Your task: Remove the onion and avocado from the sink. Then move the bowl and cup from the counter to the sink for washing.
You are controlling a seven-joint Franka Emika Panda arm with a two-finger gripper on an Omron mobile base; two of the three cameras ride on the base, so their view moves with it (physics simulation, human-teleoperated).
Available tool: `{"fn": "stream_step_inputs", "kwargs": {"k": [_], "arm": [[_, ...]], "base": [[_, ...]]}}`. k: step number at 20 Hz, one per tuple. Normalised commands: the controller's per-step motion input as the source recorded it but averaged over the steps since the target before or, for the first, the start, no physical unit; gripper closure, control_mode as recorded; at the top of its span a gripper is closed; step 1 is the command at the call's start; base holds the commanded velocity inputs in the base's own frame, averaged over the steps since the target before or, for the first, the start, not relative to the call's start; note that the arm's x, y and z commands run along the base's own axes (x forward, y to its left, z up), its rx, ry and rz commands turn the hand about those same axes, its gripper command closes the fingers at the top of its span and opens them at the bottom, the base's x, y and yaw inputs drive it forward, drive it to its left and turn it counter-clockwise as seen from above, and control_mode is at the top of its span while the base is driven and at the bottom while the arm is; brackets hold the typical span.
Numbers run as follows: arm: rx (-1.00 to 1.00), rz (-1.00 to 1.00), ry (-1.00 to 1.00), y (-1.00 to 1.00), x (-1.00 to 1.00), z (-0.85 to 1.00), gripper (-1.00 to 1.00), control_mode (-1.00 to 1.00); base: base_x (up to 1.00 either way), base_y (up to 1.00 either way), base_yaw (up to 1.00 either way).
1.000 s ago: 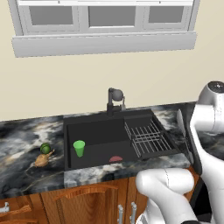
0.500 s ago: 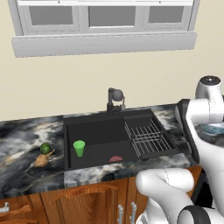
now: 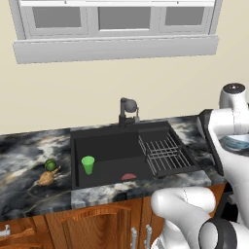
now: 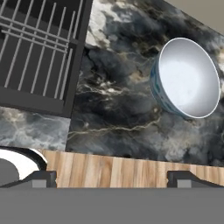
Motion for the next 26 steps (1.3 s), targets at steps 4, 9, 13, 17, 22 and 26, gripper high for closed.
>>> {"fn": "stream_step_inputs", "kwargs": {"k": [4, 9, 13, 17, 22, 26], "arm": [[-0.08, 0.00, -0.01, -0.24, 0.07, -0.04, -1.00, -1.00], [-0.01, 0.00, 0.00, -0.23, 0.10, -0.06, -1.00, -1.00], [0.00, 0.00, -0.02, -0.16, 0.10, -0.08, -1.00, -1.00], [0.00, 0.00, -0.01, -0.18, 0.16, -0.09, -1.00, -1.00], [0.00, 0.00, -0.01, -0.18, 0.18, -0.11, -1.00, -1.00], [0.00, 0.00, -0.01, -0.19, 0.19, -0.12, -1.00, -1.00]], "base": [[0.00, 0.00, 0.00], [0.00, 0.00, 0.00], [0.00, 0.00, 0.00], [0.00, 0.00, 0.00], [0.00, 0.00, 0.00], [0.00, 0.00, 0.00]]}}
